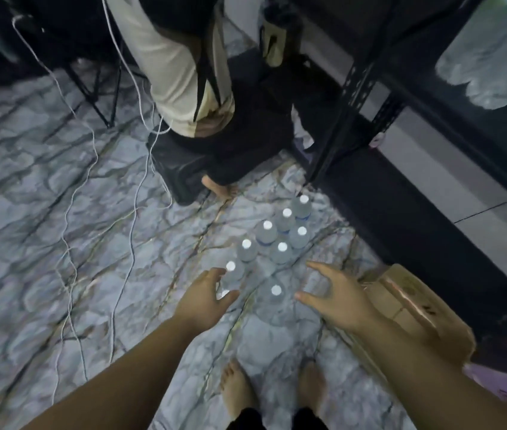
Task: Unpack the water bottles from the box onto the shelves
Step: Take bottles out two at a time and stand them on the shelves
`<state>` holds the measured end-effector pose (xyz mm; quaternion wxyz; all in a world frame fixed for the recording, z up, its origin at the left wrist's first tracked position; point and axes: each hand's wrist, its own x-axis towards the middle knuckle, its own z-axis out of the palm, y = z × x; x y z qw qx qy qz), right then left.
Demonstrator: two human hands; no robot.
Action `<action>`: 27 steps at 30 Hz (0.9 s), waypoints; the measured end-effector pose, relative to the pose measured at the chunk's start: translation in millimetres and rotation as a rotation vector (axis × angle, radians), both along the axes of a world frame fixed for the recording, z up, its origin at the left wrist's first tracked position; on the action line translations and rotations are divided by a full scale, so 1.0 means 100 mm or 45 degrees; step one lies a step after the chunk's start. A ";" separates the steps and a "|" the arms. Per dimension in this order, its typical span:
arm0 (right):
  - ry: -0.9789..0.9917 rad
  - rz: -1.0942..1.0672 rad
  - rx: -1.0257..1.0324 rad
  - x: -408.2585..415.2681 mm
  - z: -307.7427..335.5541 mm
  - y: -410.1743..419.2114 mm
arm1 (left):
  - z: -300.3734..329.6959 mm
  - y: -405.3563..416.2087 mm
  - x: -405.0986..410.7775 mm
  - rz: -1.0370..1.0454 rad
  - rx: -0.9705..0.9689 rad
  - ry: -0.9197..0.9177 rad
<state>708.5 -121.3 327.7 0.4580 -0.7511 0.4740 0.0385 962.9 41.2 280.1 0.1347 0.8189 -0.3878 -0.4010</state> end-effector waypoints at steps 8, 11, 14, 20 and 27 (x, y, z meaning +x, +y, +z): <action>0.145 0.209 0.109 0.20 -1.78 -0.03 | -1.58 0.21 0.03 0.243 0.089 -0.002; 0.158 0.216 0.123 0.23 -2.39 -0.02 | -2.10 0.27 0.00 0.235 0.060 0.002; 0.160 0.227 0.133 0.22 -2.90 -0.04 | -2.56 0.36 -0.05 0.233 0.021 0.014; 0.092 0.211 0.181 0.19 -3.66 -0.07 | -3.18 0.43 -0.18 0.353 -0.157 -0.006; -0.113 0.003 0.044 0.30 -4.03 0.11 | -3.49 0.21 -0.33 0.591 -0.240 -0.008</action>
